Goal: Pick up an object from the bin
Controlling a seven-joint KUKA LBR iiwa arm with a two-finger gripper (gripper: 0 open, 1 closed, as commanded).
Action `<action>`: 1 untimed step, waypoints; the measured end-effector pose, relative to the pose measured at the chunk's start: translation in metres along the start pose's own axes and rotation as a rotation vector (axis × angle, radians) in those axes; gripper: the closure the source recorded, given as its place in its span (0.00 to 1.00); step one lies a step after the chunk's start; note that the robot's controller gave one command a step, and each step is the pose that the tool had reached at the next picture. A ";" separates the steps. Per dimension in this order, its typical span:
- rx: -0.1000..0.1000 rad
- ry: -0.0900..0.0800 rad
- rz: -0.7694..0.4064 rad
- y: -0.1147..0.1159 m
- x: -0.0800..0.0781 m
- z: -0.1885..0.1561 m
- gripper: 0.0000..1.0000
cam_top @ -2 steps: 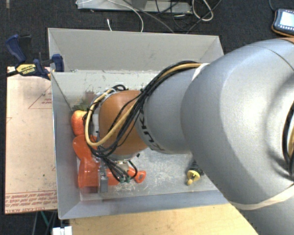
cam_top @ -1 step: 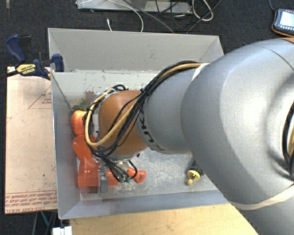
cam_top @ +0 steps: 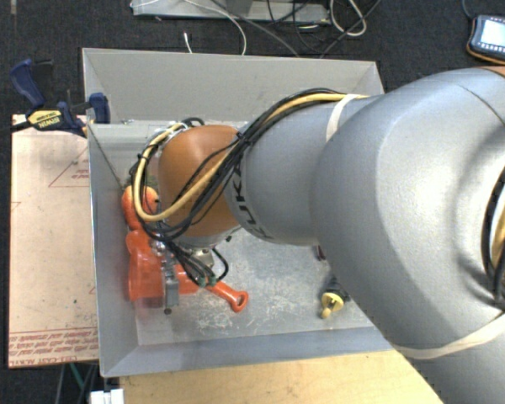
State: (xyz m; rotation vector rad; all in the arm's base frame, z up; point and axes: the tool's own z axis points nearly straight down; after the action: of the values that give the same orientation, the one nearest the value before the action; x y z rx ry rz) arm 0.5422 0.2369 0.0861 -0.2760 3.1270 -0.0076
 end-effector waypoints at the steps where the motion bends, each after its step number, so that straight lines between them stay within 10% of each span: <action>1: 0.000 0.000 0.000 0.000 0.000 0.000 1.00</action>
Offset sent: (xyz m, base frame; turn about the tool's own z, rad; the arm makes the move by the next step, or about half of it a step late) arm -0.0050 0.0024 -0.0161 -0.3905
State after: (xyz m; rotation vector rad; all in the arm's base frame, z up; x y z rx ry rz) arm 0.5422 0.2369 0.0861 -0.2767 3.1268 -0.0076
